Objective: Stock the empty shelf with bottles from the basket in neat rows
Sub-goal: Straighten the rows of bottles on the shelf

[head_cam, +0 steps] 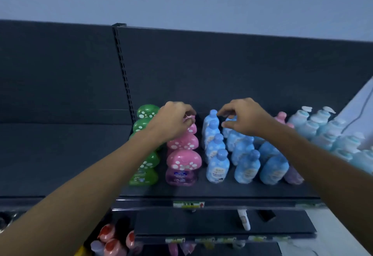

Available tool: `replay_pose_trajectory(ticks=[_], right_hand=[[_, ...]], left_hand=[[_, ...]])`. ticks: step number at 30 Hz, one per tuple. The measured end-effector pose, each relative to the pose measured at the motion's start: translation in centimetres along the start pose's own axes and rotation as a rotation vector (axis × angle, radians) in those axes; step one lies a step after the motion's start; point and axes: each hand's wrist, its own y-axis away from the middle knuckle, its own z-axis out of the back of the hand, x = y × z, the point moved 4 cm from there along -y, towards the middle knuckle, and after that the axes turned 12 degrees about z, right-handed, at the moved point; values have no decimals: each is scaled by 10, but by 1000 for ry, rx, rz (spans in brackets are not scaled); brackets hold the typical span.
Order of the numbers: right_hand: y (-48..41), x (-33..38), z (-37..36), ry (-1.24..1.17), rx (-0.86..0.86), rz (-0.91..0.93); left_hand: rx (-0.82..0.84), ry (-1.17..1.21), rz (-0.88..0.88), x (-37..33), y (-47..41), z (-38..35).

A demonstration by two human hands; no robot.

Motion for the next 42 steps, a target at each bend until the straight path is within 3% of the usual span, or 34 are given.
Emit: replay_pose_trajectory(ticks=[6, 19, 38, 42], right_hand=[[72, -12, 4, 37, 24, -81], [113, -58, -38, -66, 127, -42], [107, -70, -38, -178, 85, -20], [90, -78, -22, -186, -27, -55]], left_hand=[[91, 17, -90, -56, 38, -24], [265, -104, 5, -88, 47, -77], [182, -85, 63, -88, 46, -83], [88, -33, 101, -88, 33, -67]])
